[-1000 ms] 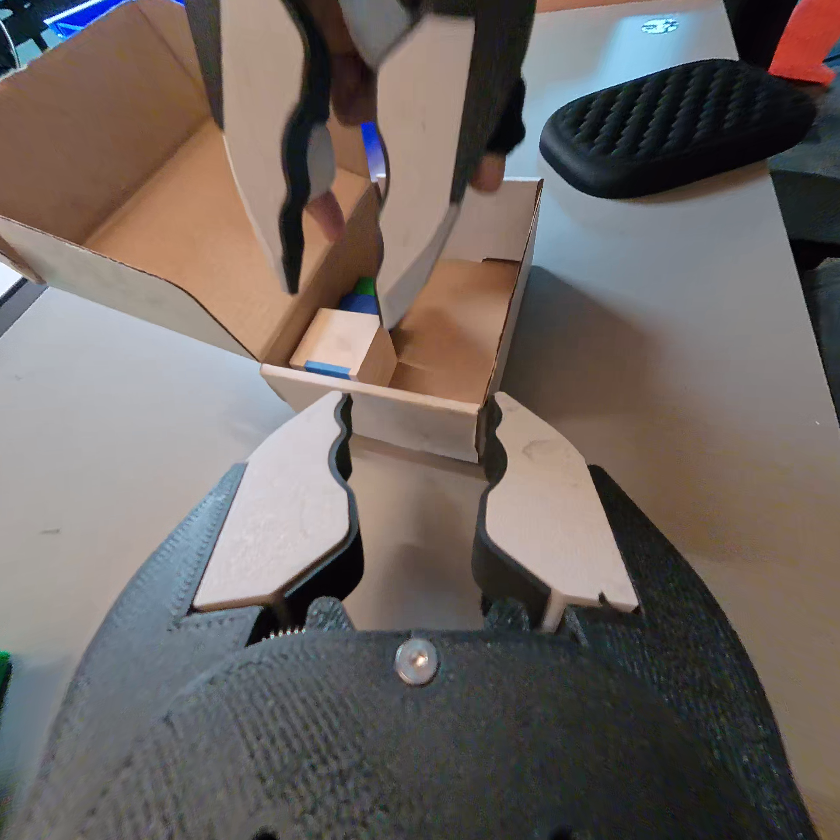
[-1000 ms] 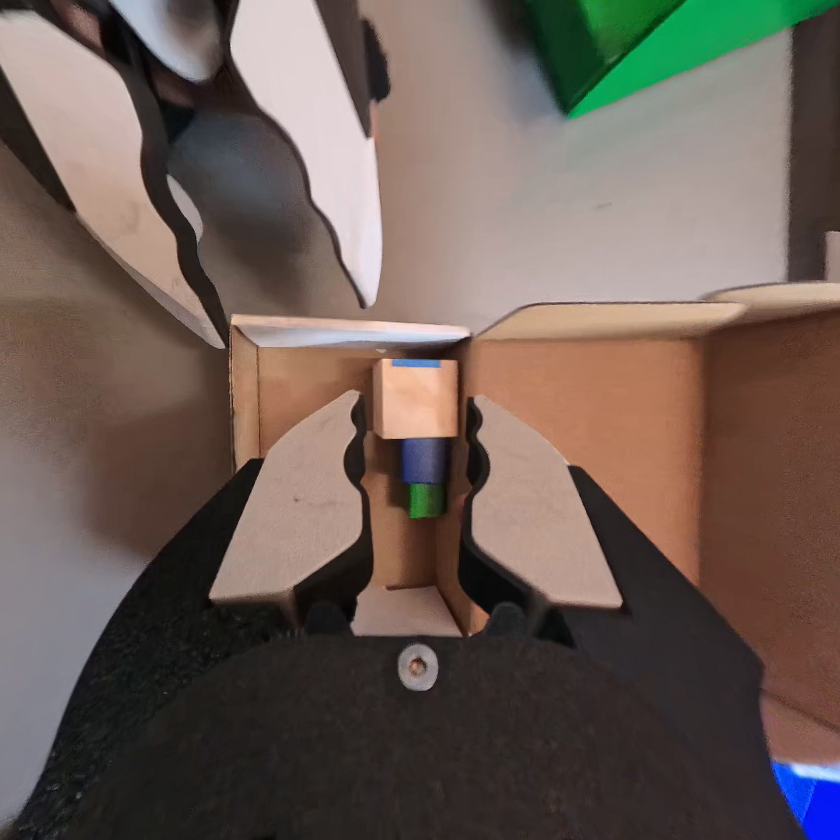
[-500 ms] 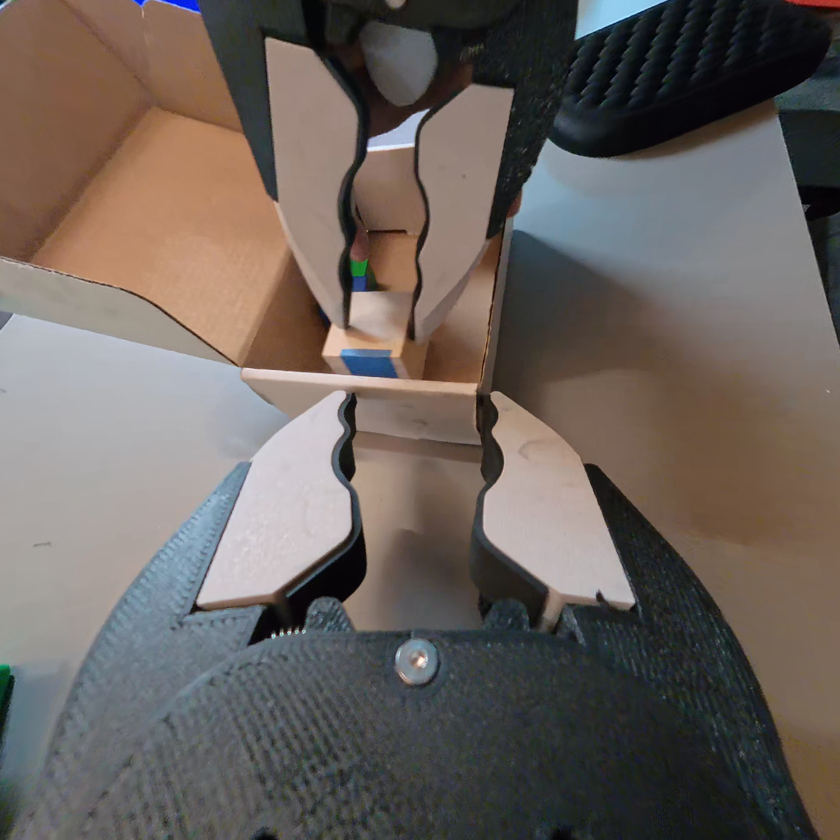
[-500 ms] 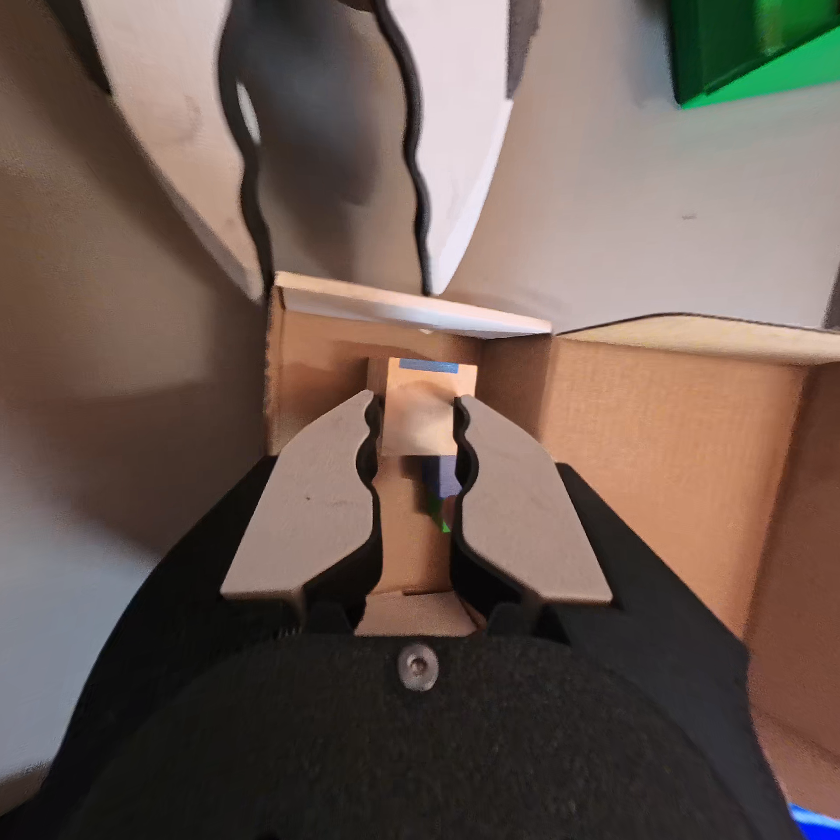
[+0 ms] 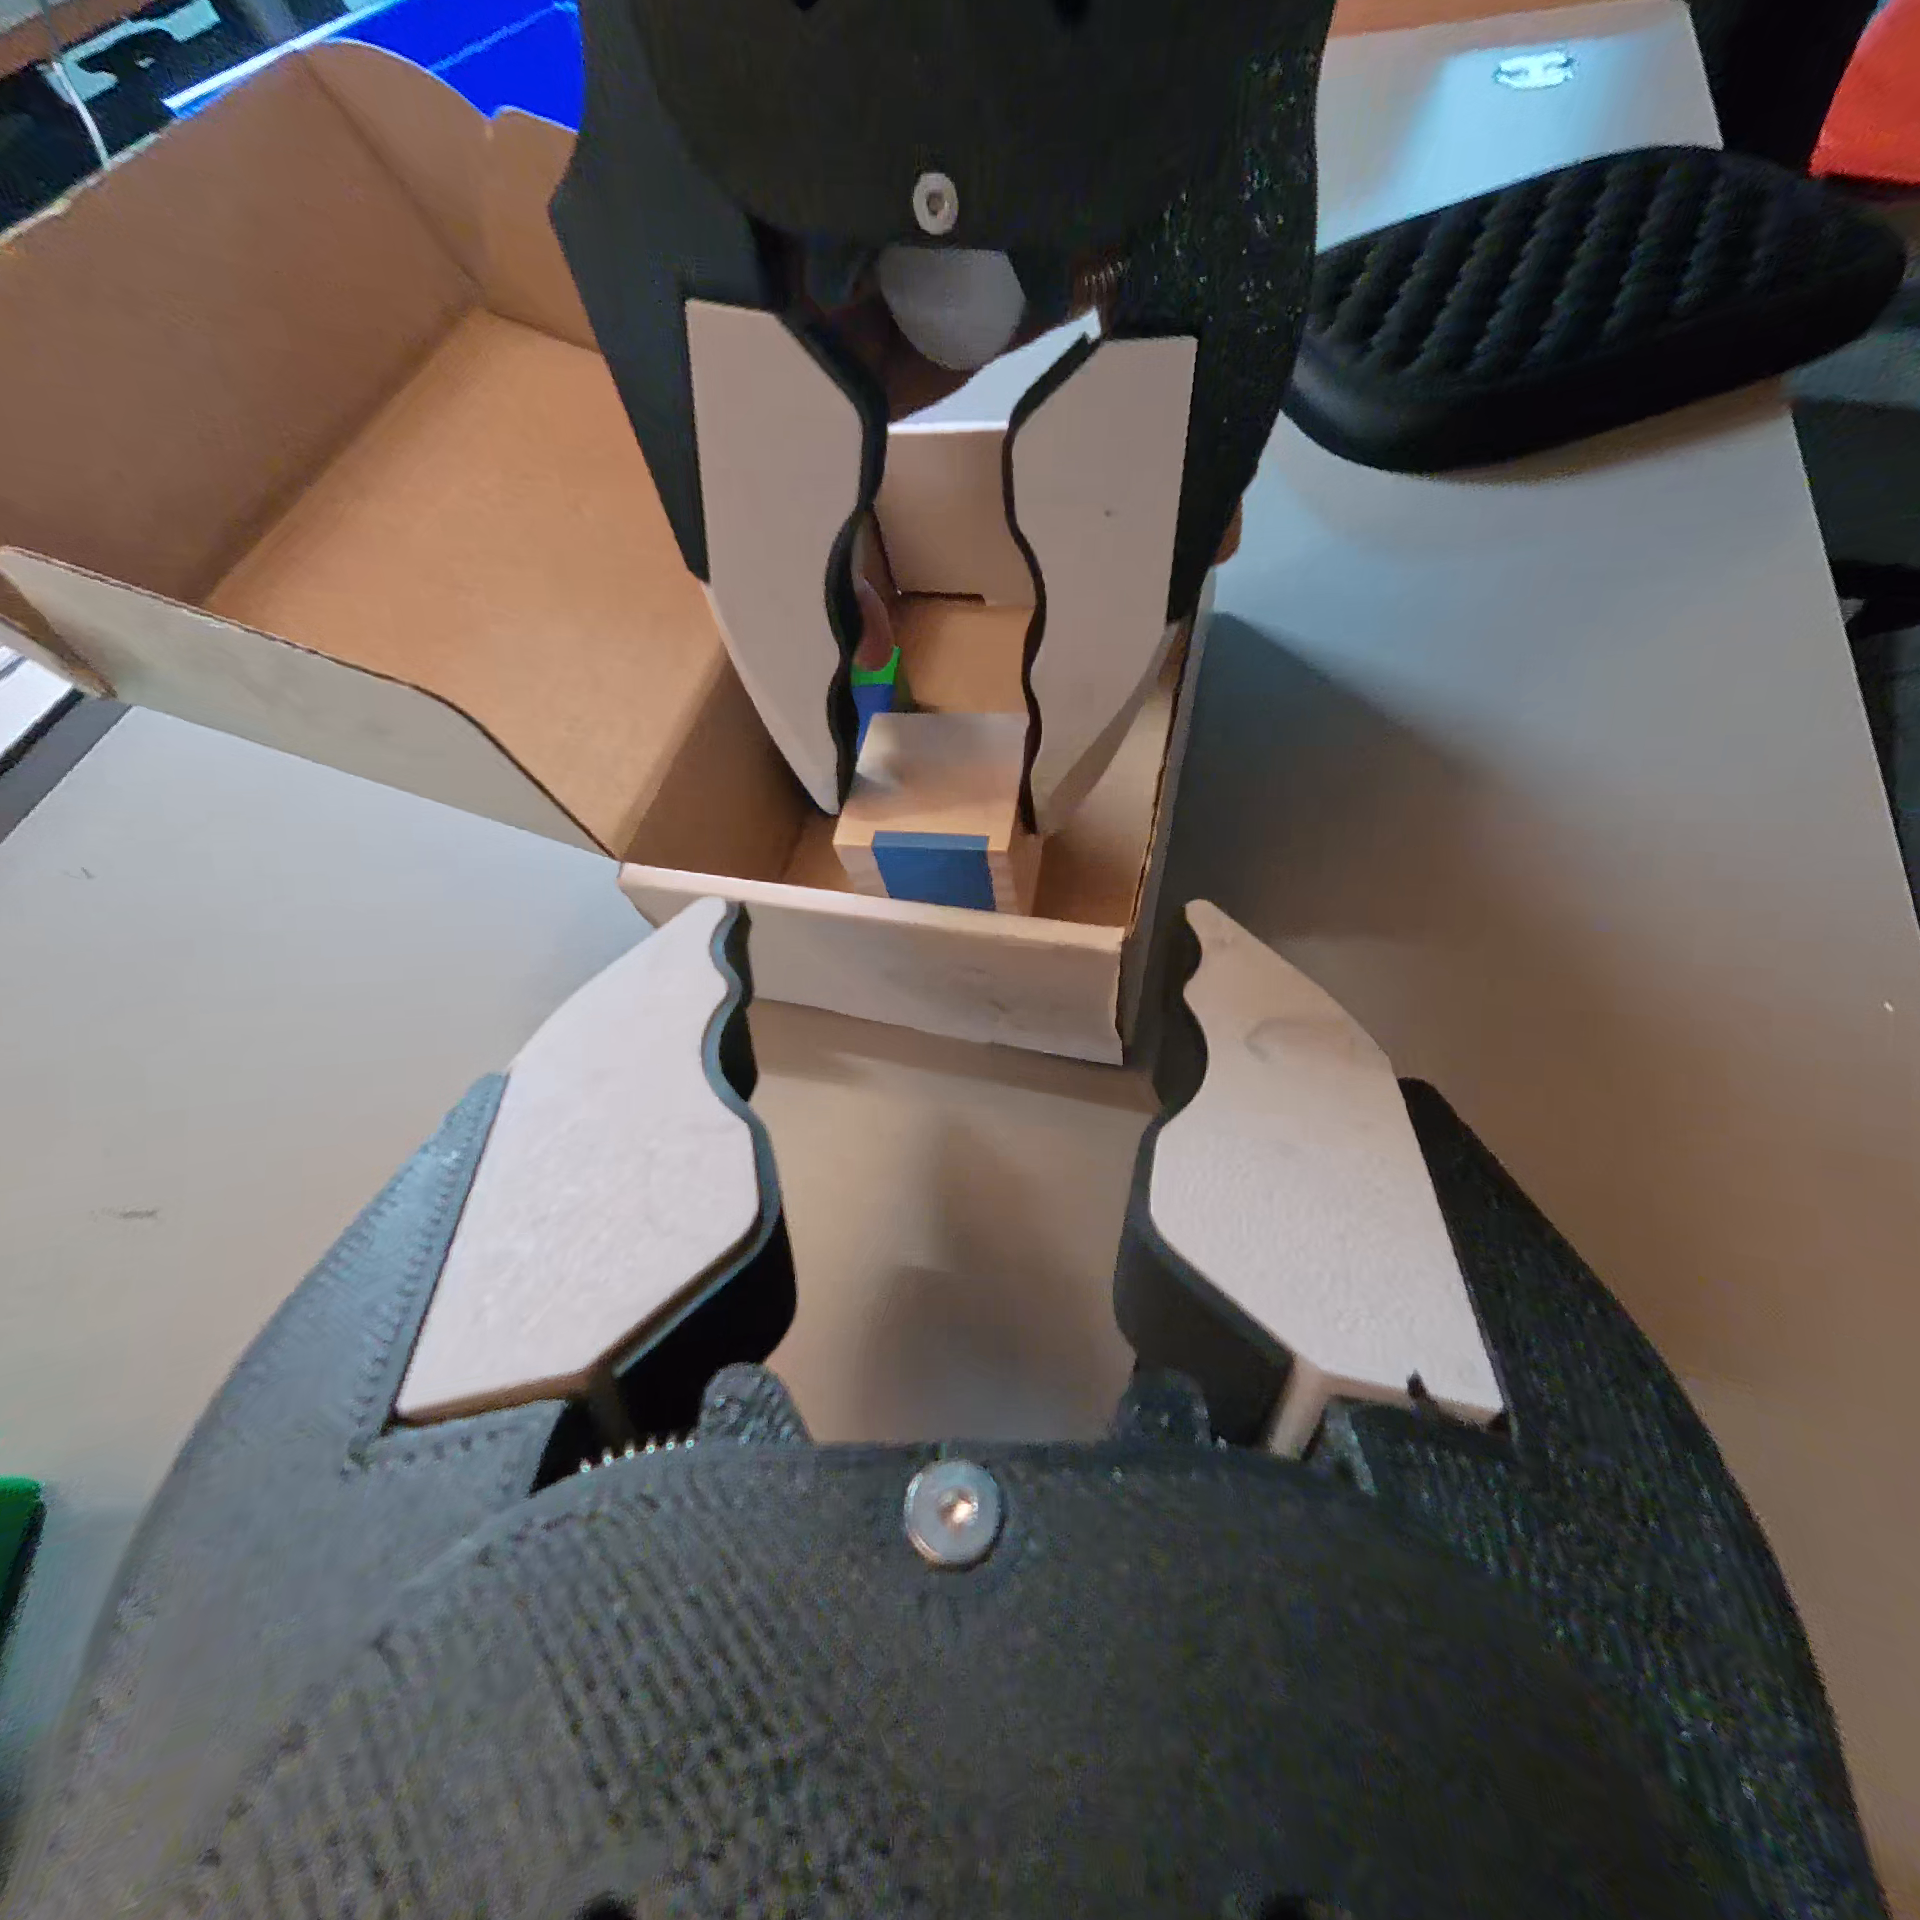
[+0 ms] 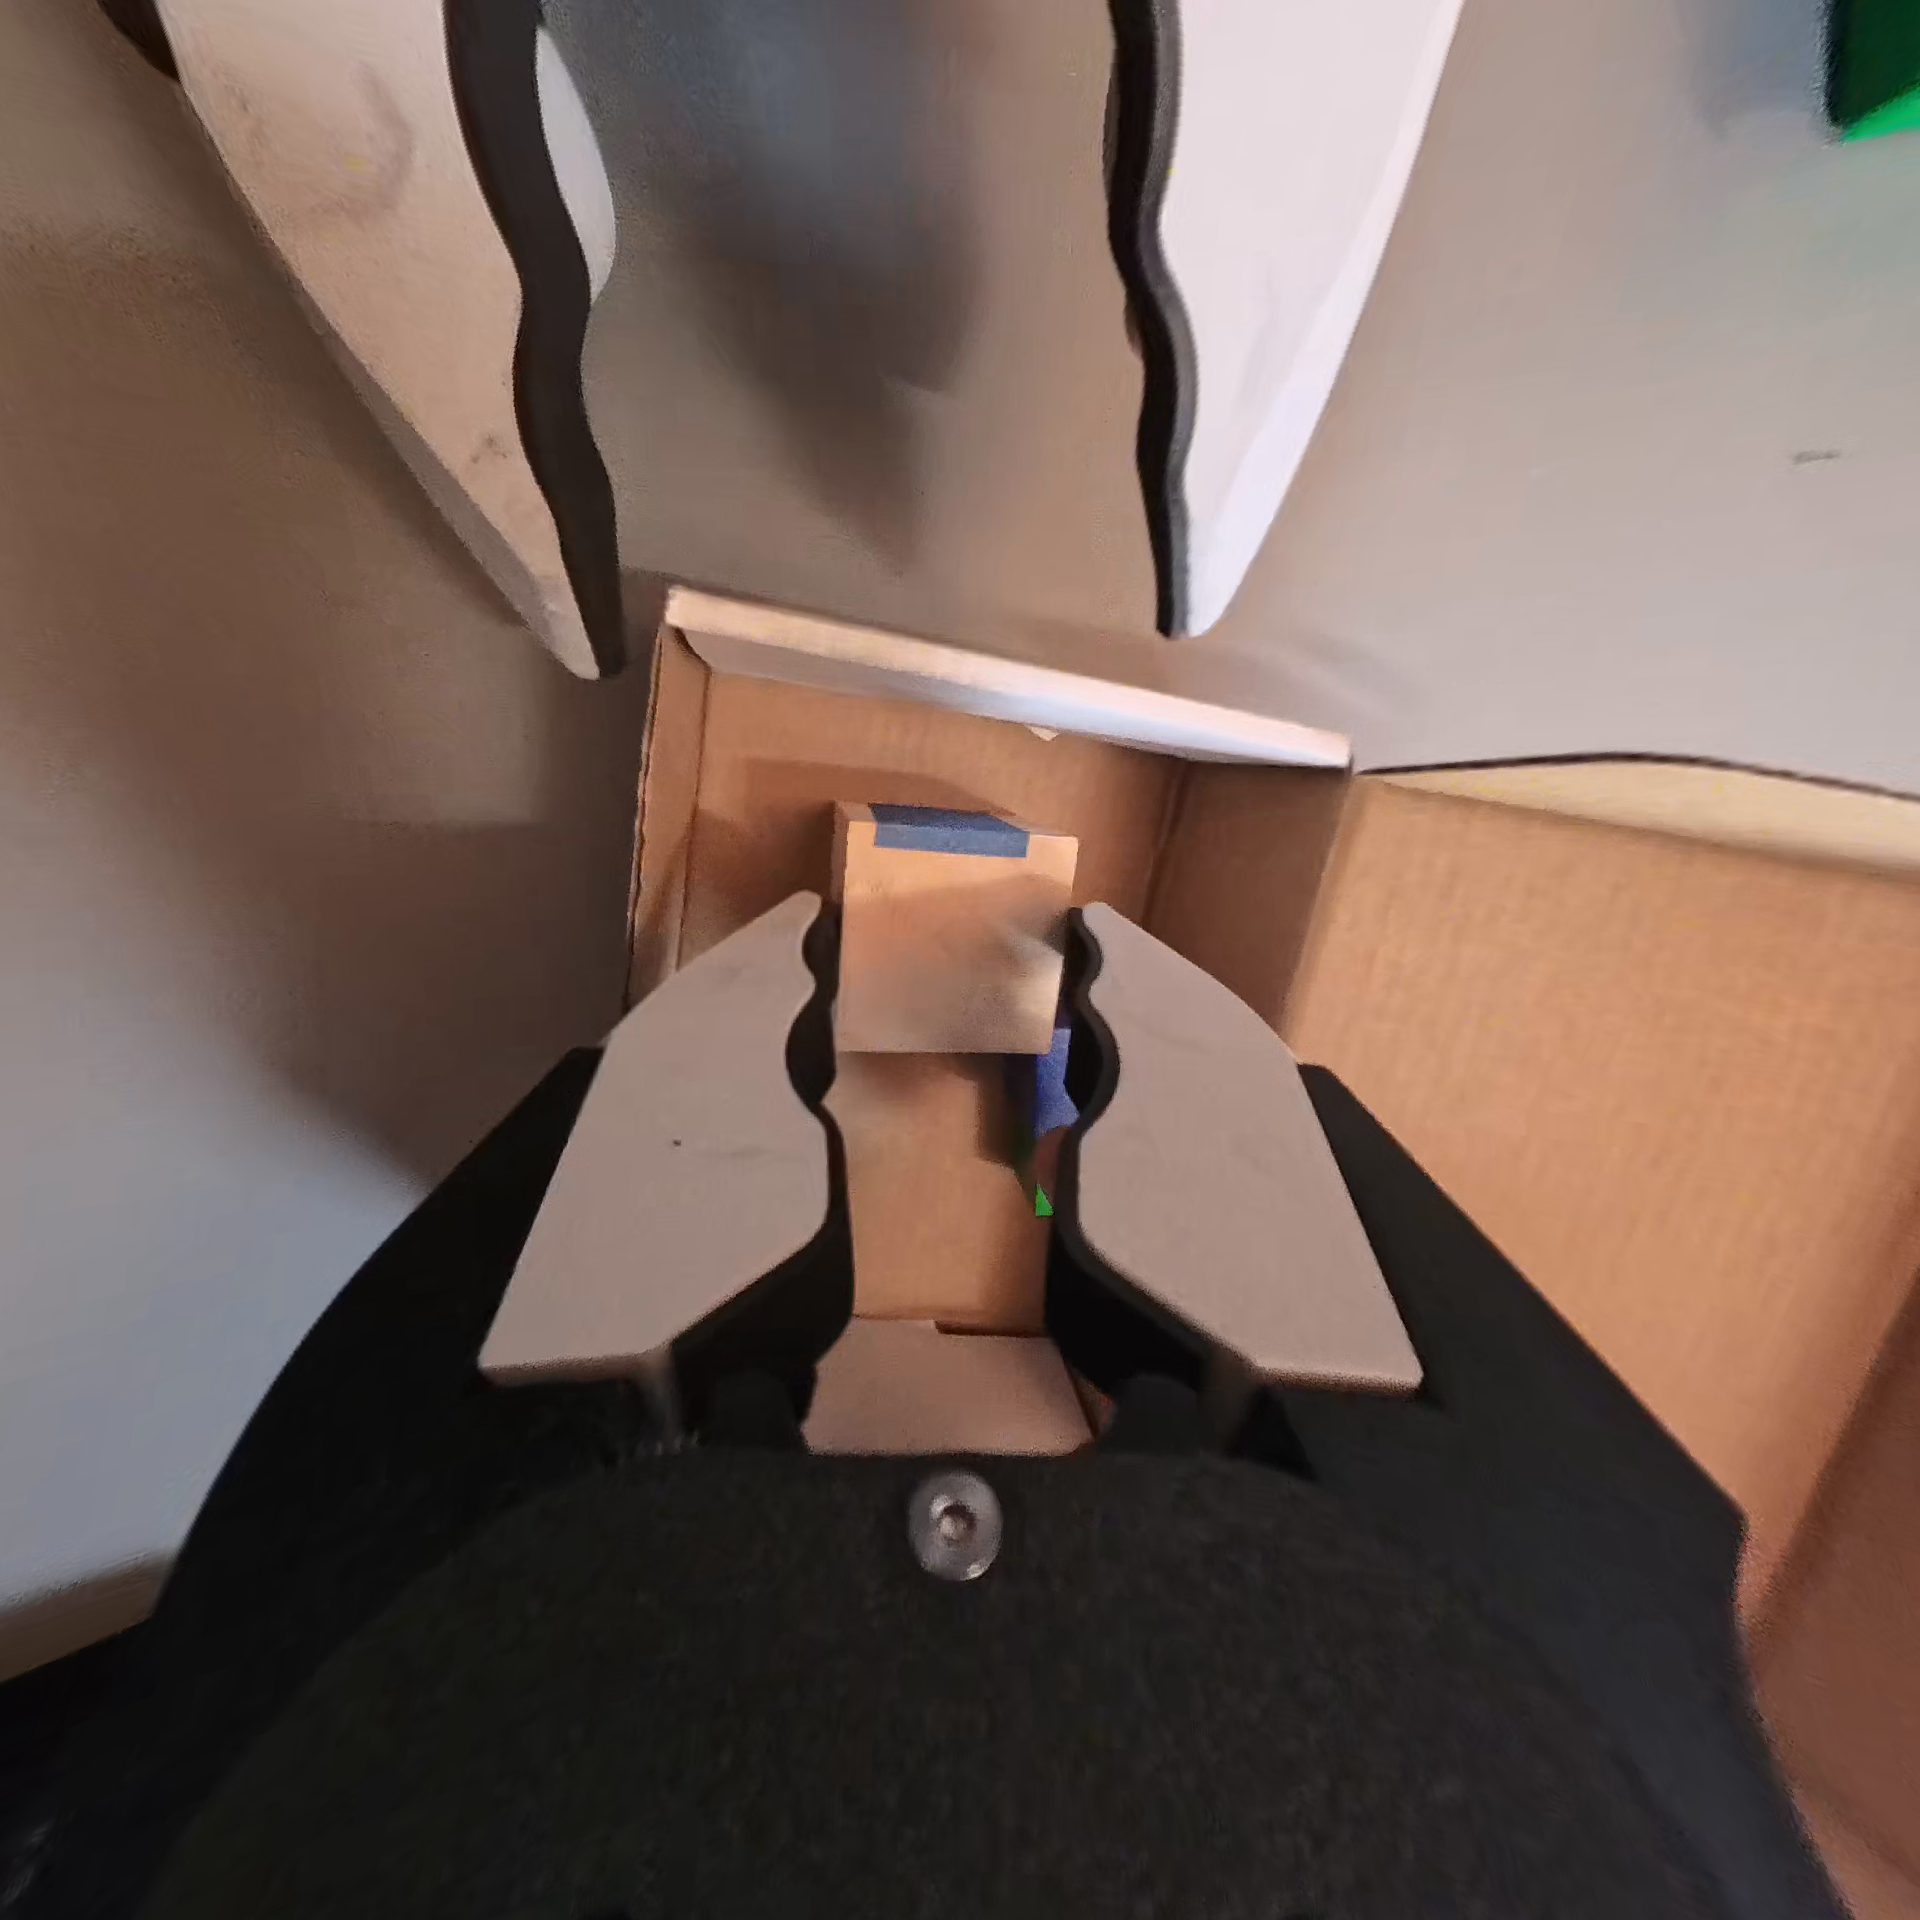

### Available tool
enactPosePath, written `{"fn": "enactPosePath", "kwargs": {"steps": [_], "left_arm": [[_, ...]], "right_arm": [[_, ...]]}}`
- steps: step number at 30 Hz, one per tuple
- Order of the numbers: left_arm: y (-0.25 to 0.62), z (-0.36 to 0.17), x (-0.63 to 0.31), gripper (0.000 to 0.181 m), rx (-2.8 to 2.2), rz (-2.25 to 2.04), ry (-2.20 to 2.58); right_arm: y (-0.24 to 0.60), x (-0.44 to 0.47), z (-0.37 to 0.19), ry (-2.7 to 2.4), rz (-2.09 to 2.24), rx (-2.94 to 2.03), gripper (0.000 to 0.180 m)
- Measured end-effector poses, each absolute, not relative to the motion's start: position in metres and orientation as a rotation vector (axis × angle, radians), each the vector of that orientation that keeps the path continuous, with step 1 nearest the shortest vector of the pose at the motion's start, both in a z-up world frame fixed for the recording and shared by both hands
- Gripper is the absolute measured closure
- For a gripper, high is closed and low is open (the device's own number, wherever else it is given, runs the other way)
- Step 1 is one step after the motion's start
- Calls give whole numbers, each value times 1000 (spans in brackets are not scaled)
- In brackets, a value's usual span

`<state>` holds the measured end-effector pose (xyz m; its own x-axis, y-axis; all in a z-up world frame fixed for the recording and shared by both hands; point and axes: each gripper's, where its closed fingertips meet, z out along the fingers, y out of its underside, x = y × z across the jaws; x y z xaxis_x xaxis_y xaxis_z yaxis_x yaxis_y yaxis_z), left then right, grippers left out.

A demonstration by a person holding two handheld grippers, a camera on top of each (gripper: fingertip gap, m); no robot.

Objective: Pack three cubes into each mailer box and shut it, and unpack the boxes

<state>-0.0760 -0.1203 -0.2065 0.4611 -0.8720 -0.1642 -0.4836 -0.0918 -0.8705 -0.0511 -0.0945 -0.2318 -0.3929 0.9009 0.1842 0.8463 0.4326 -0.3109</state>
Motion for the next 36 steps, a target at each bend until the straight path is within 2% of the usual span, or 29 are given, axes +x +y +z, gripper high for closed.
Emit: {"fn": "enactPosePath", "kwargs": {"steps": [6, 11, 18, 25, 36], "left_arm": [[-118, -194, -76, 103, -1733, -513, 1078], [-119, -187, -73, 103, -1729, -520, 1041], [-117, -185, -69, 102, -1721, -505, 1043], [-114, -181, -68, 102, -1719, -506, 993], [-110, -189, -71, 101, -1743, -501, 939]], "right_arm": [[-91, -48, -201, -2273, 314, -1505, 139], [-70, -20, -146, -2132, 322, -1528, 138], [20, 68, -92, -1883, 73, -1700, 138], [119, 142, -123, -1737, -37, -1953, 138], [192, 141, -210, -1844, -74, -2078, 138]]}}
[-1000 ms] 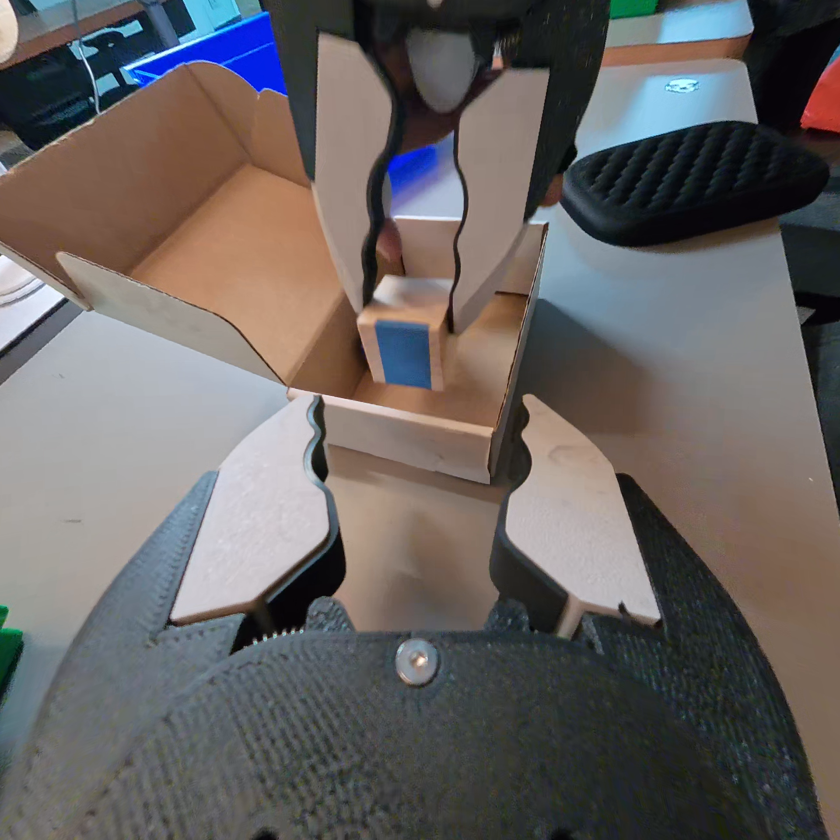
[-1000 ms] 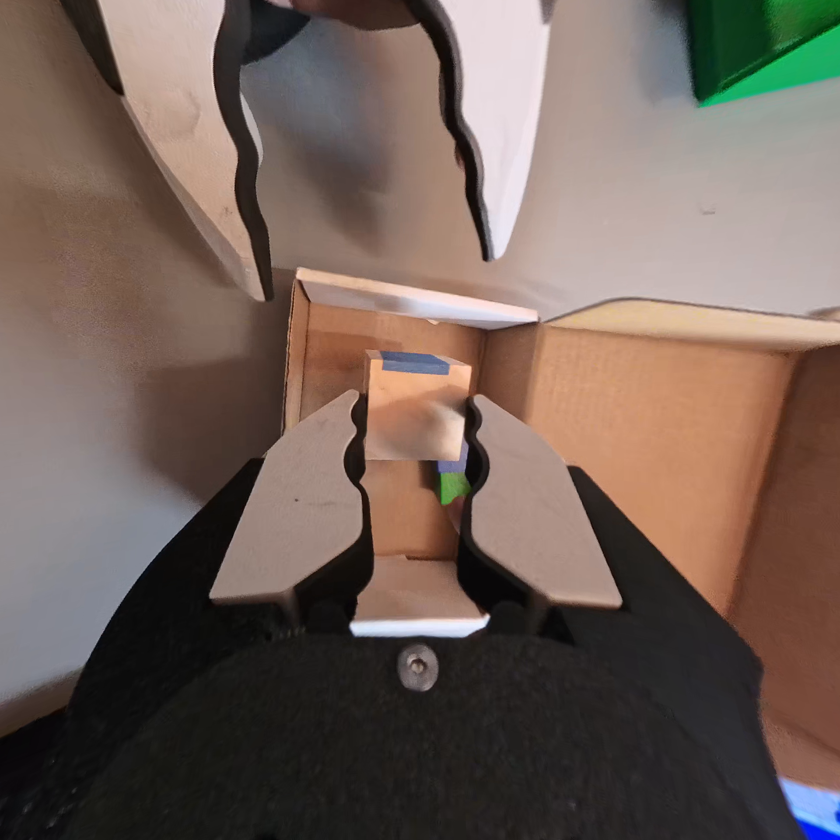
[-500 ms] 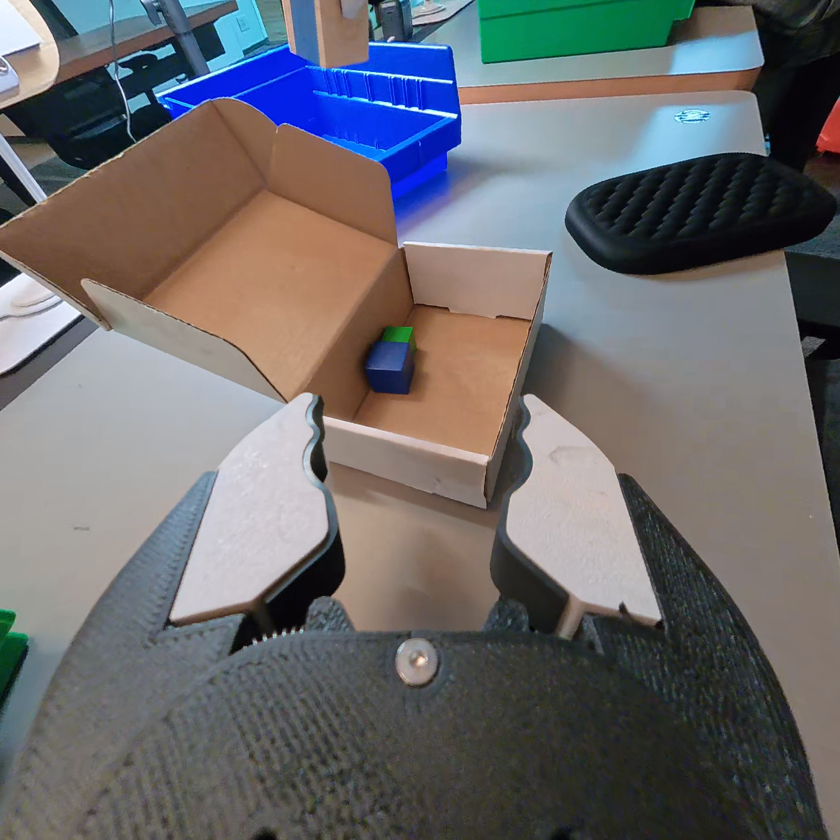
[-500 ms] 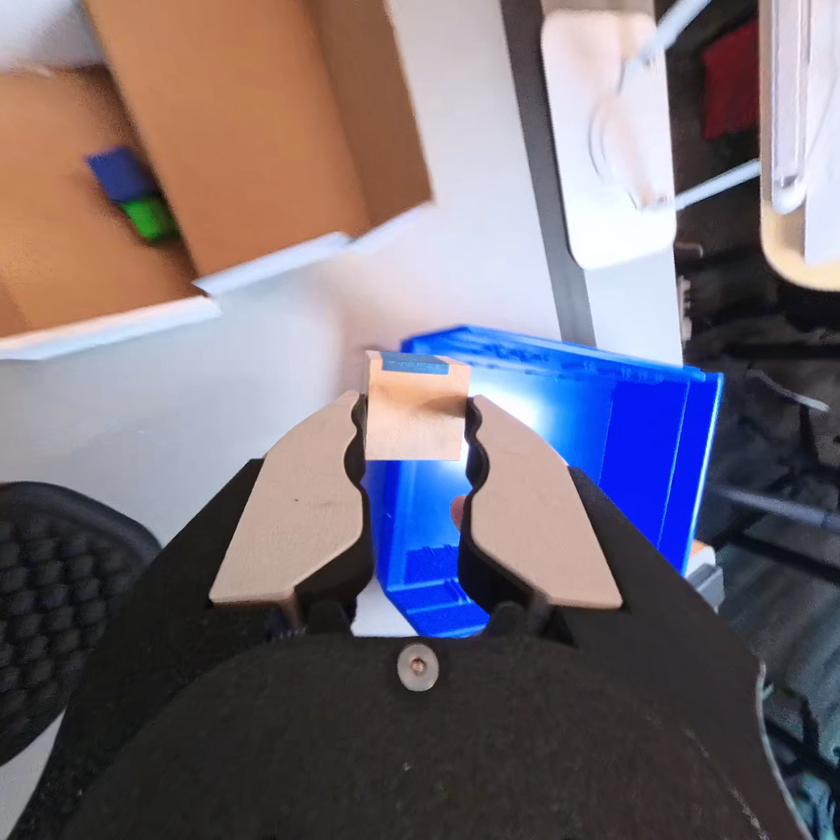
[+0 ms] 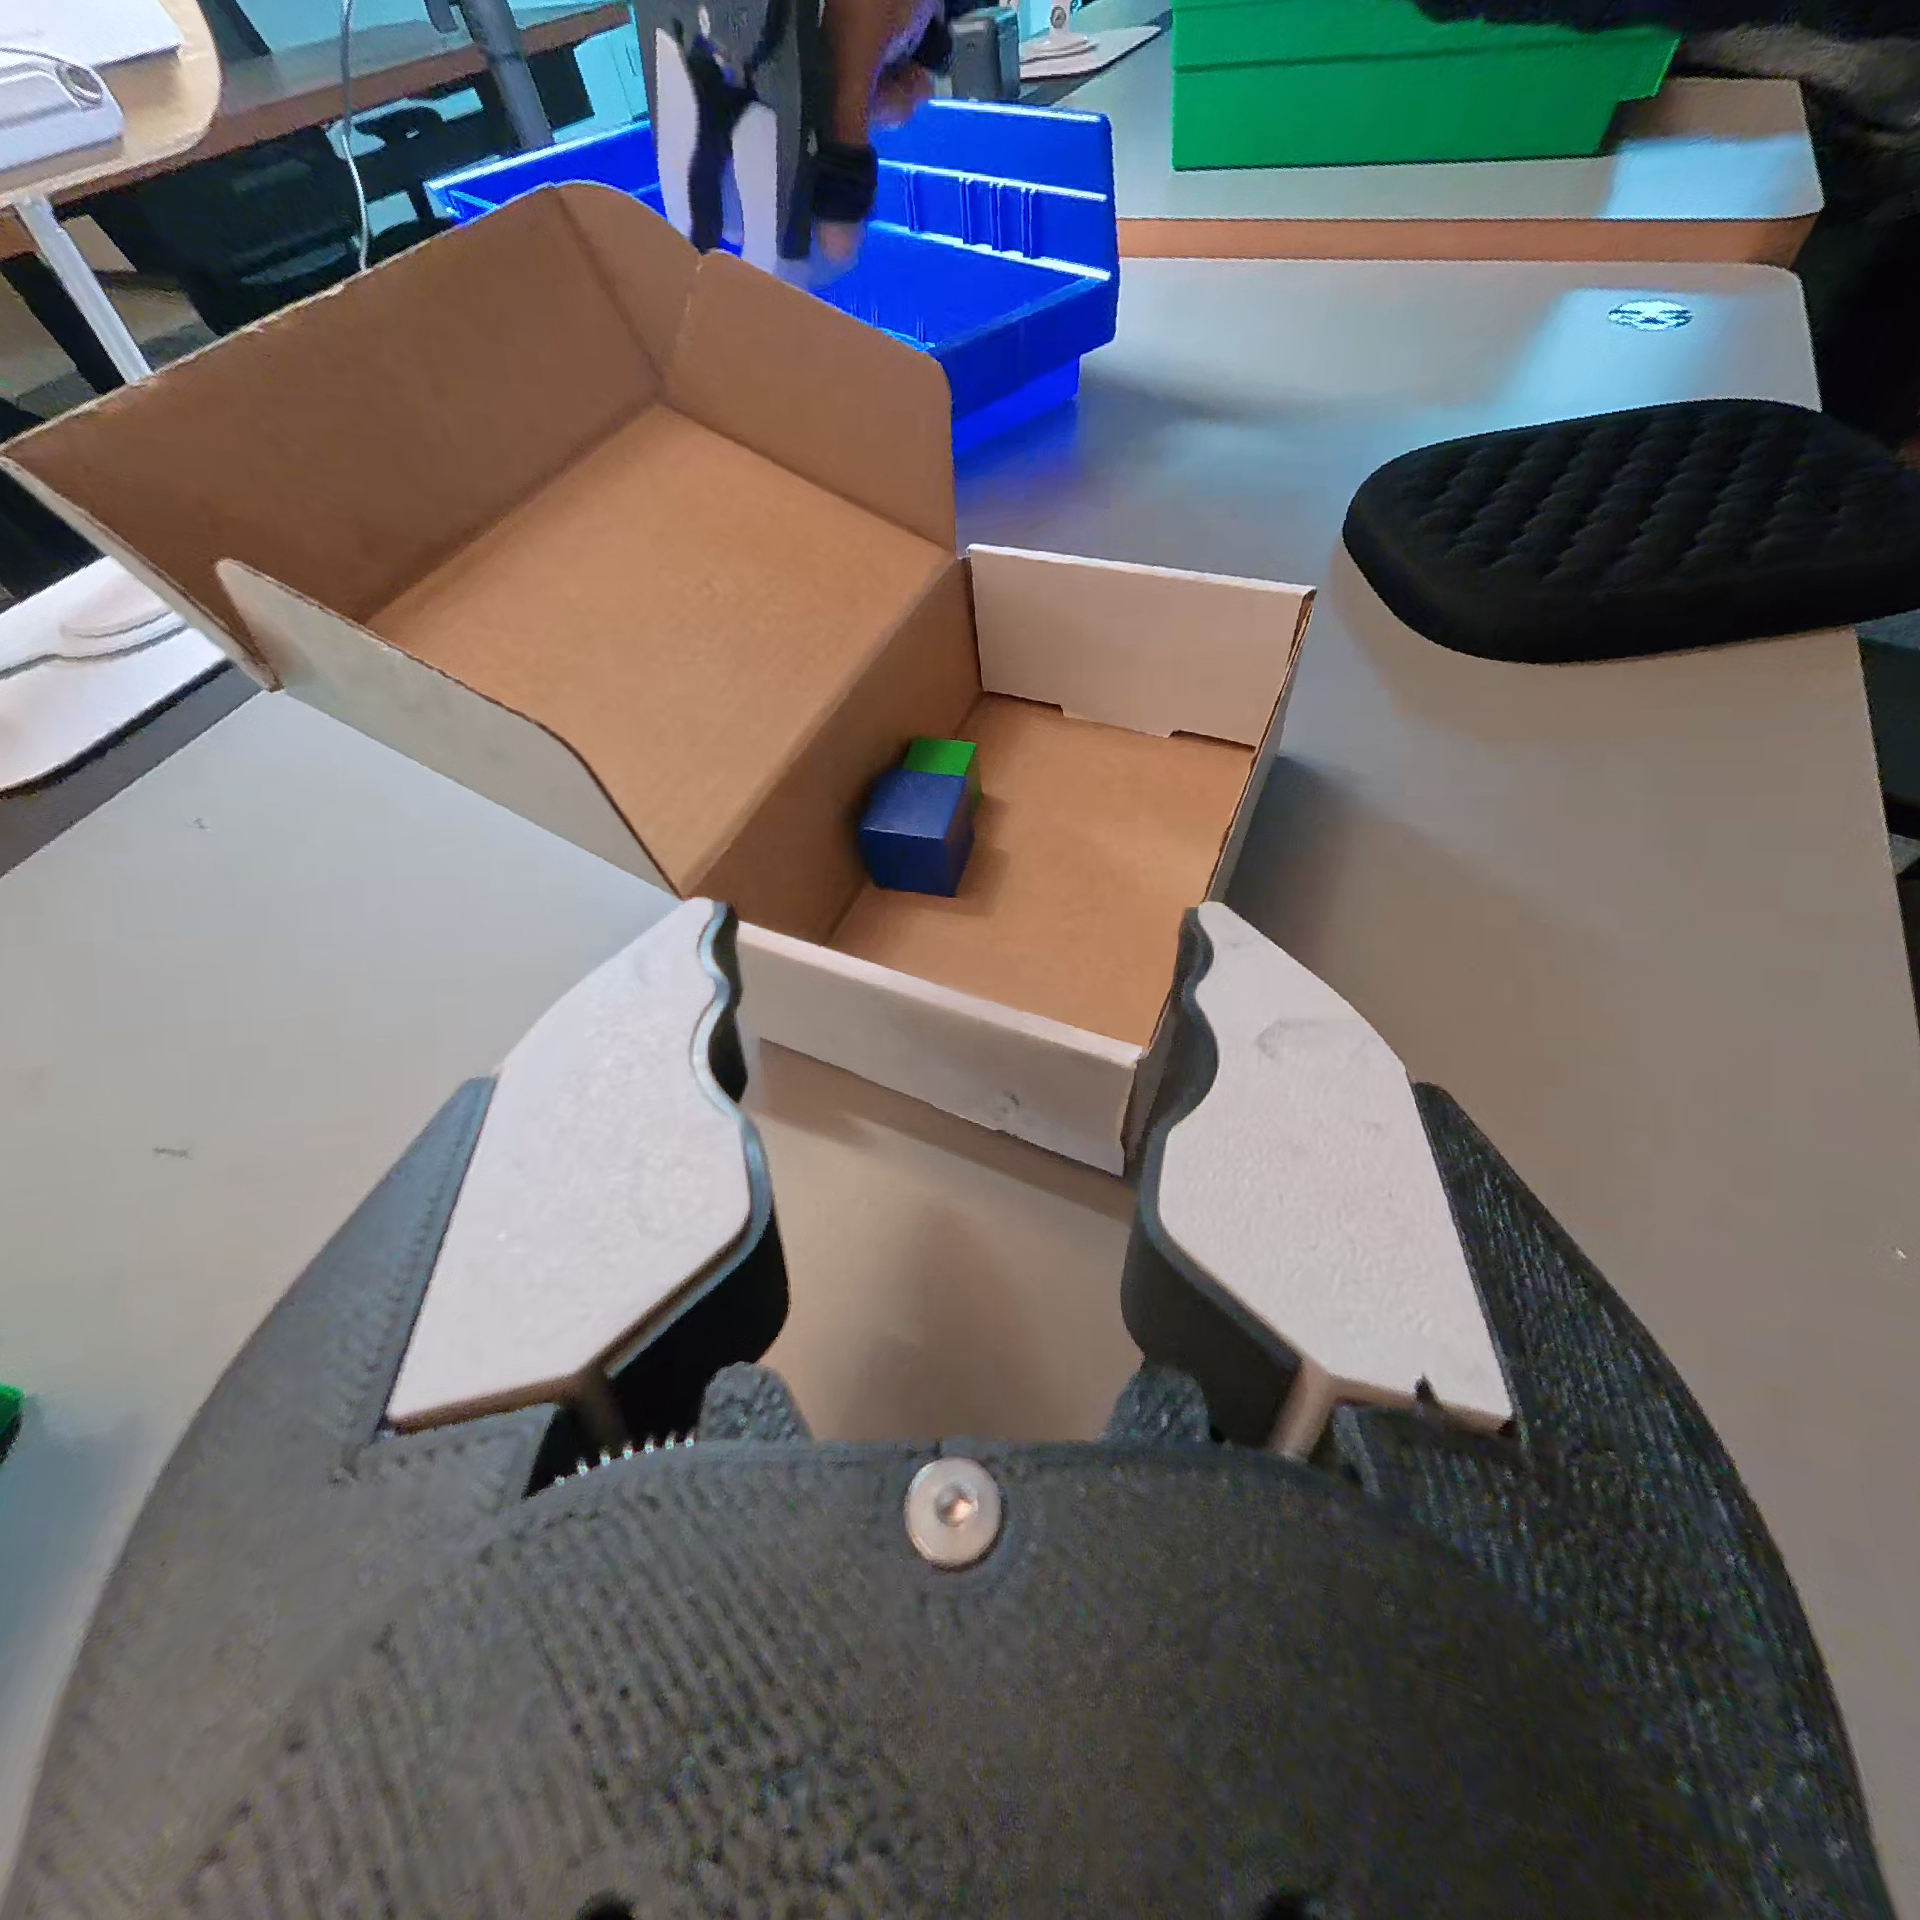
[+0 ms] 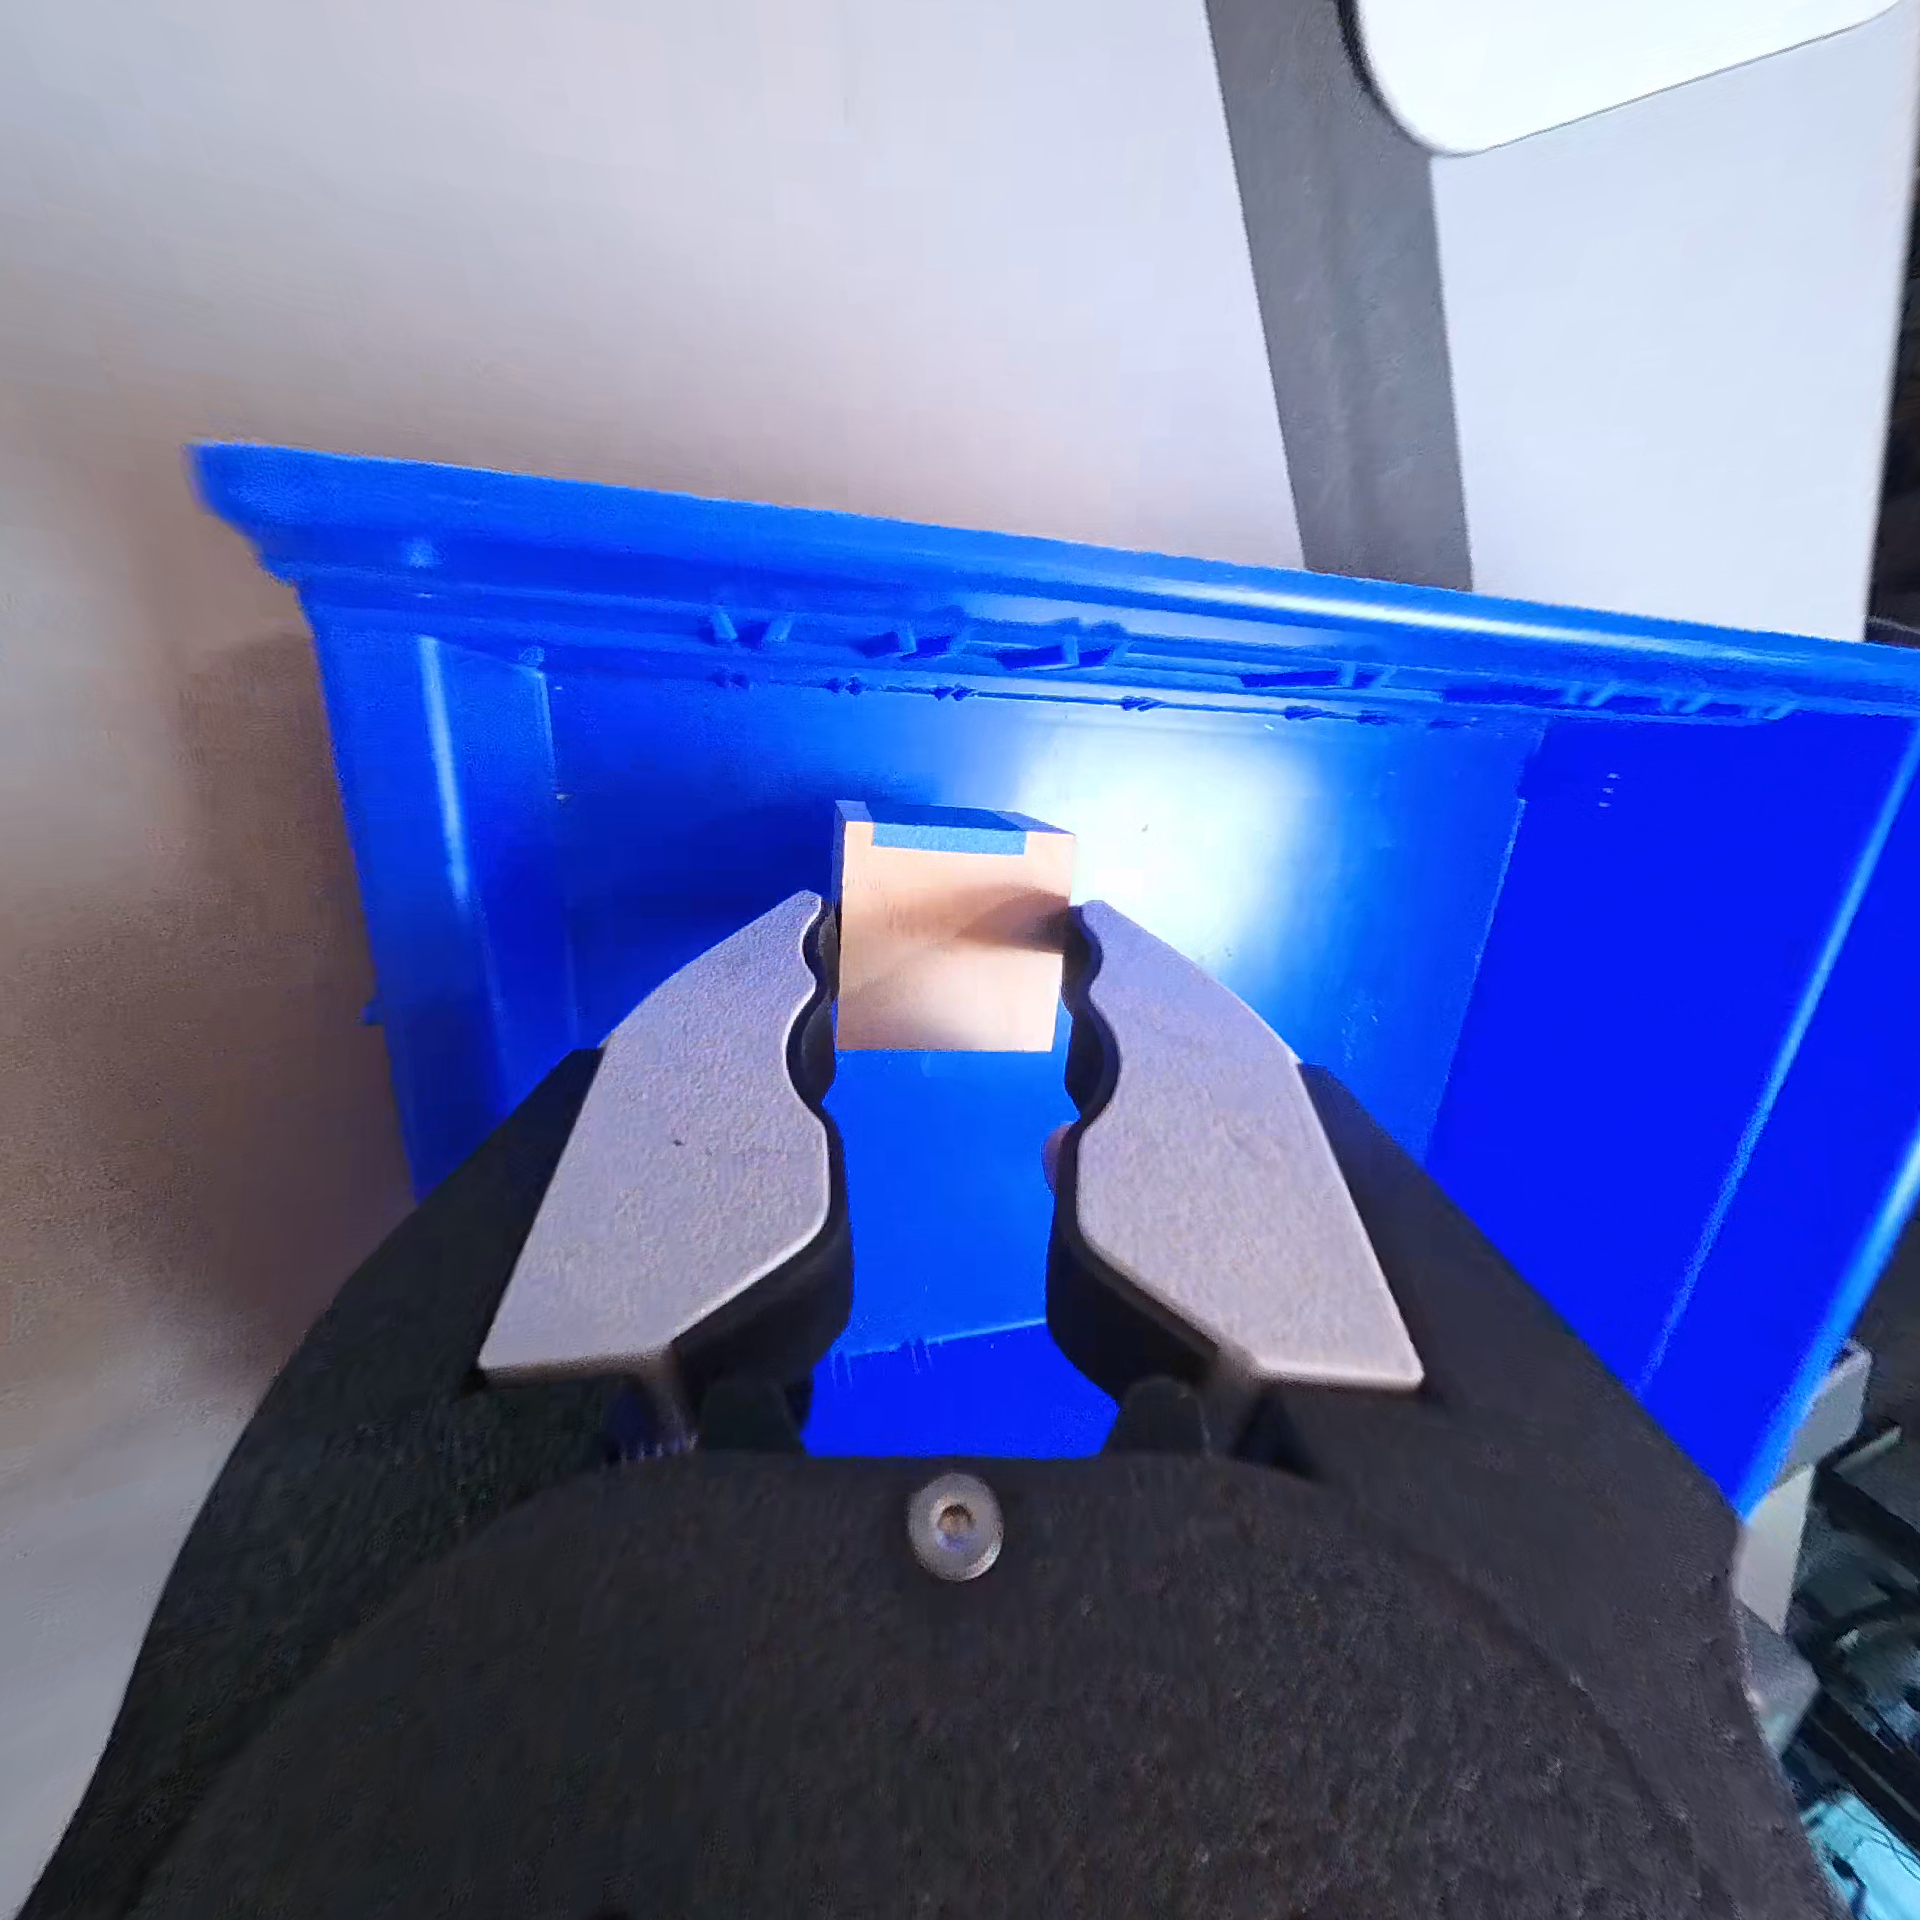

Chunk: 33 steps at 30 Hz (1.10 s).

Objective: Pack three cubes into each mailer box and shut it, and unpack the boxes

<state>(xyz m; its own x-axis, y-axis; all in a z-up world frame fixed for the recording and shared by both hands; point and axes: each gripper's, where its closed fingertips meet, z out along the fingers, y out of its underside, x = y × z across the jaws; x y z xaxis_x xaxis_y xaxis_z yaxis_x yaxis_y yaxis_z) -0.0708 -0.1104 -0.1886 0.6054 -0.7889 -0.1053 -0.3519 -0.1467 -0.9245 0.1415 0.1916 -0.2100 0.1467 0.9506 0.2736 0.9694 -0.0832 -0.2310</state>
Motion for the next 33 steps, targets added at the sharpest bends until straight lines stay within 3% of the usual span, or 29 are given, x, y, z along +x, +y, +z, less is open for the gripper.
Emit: {"fn": "enactPosePath", "kwargs": {"steps": [11, 16, 24, 28, 33], "left_arm": [[-109, -184, -75, 99, -1729, -519, 910], [-108, -180, -80, 98, -1727, -514, 893], [-109, -174, -81, 97, -1716, -509, 893], [-113, -173, -79, 97, -1709, -501, 906], [-119, -173, -76, 98, -1713, -501, 910]], "right_arm": [[208, 144, -230, -1841, -73, -2066, 138], [191, 126, -201, -1782, -12, -2000, 124], [60, 54, -103, -1877, 314, -1657, 135], [-18, 21, -116, -2110, 311, -1525, 135], [-72, -8, -175, -2303, 222, -1493, 132]]}}
